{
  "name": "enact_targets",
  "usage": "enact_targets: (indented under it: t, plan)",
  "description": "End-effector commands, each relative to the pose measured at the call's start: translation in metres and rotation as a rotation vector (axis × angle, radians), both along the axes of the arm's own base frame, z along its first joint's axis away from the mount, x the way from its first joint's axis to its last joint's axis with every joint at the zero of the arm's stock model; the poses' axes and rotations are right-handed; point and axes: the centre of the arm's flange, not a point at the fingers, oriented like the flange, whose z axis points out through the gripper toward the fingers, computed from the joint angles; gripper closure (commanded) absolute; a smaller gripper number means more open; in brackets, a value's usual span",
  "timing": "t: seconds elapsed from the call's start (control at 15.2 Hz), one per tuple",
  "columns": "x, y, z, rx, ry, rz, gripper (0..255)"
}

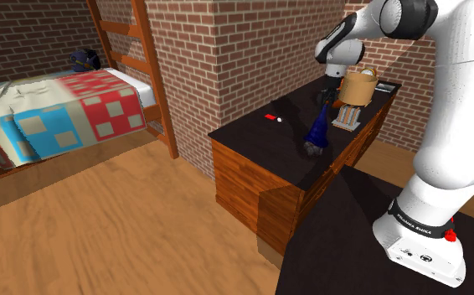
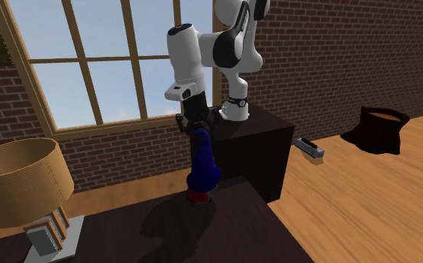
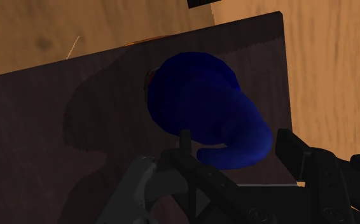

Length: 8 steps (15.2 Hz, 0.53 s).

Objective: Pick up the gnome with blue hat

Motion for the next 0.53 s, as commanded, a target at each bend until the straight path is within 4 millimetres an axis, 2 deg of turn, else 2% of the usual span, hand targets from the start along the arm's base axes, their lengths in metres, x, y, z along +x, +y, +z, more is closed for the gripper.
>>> enact_targets:
  t: [0.0, 0.33, 0.46]
  plan:
    - [0.001, 0.0, 0.012, -0.001, -0.002, 0.0, 255]
    - [0.001, 0.0, 0.038, -0.001, -0.002, 0.0, 255]
    - [0.001, 0.0, 0.039, -0.001, -0.002, 0.0, 255]
